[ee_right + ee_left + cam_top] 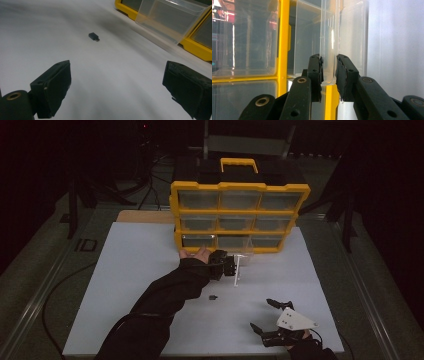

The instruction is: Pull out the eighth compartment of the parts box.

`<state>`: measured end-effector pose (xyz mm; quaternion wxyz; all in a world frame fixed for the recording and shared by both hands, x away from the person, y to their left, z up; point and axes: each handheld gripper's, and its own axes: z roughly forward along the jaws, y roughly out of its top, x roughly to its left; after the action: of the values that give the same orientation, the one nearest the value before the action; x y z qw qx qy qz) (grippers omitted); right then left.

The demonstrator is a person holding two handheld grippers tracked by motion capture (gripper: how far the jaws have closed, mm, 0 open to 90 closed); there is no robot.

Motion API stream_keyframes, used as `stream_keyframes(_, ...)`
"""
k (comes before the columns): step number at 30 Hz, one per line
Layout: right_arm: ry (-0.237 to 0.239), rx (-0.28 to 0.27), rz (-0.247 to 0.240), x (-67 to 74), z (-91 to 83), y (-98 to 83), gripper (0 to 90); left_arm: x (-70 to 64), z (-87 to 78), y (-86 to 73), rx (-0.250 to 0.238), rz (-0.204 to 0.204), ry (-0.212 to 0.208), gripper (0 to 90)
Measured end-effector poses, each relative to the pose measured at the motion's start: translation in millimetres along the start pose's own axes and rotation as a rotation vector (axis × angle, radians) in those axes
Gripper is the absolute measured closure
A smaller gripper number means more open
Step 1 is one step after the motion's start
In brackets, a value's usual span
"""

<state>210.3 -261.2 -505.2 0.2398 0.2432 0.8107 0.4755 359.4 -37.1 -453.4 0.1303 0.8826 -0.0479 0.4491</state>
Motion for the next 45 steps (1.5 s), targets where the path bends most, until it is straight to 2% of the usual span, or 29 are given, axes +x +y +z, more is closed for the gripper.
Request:
stream_keyframes(5,-0.002,-0.002,0.0,-0.2,-0.3,0.1,8.4,-2.8,-1.4,0.6,-0.005,-0.014,0.0,74.3)
stream_keyframes(12,-0.002,-0.003,0.0,0.1,-0.6,0.4,8.3,-3.8,-4.8,-1.6,-0.003,-0.005,-0.006,74.3)
stream_keyframes(17,-0.002,0.0,-0.001,0.3,-0.4,0.4,8.4,-5.2,-5.4,-1.4,-0.007,-0.014,-0.005,74.3)
stream_keyframes(25,-0.001,0.002,-0.005,0.4,-0.3,0.3,8.3,-4.4,-5.3,-2.5,-0.004,0.002,-0.002,74.2)
stream_keyframes(37,-0.001,0.005,-0.006,0.8,0.0,0.3,8.3,-3.2,-4.6,-5.3,-0.021,-0.007,-0.011,73.7)
stream_keyframes(39,-0.001,0.005,-0.006,0.8,0.0,0.3,8.3,-3.0,-4.7,-5.5,-0.021,-0.017,-0.005,73.2)
stream_keyframes(41,-0.001,0.006,-0.007,0.7,0.0,0.2,8.3,-1.9,-5.1,-6.3,-0.027,-0.043,-0.001,71.6)
stream_keyframes(43,0.0,0.005,-0.006,0.7,0.1,0.1,8.4,0.8,-6.1,-8.1,-0.036,-0.081,-0.006,62.9)
stream_keyframes(45,0.0,0.005,-0.003,0.7,0.3,0.0,8.4,5.0,-7.3,-10.5,-0.049,-0.127,-0.029,53.4)
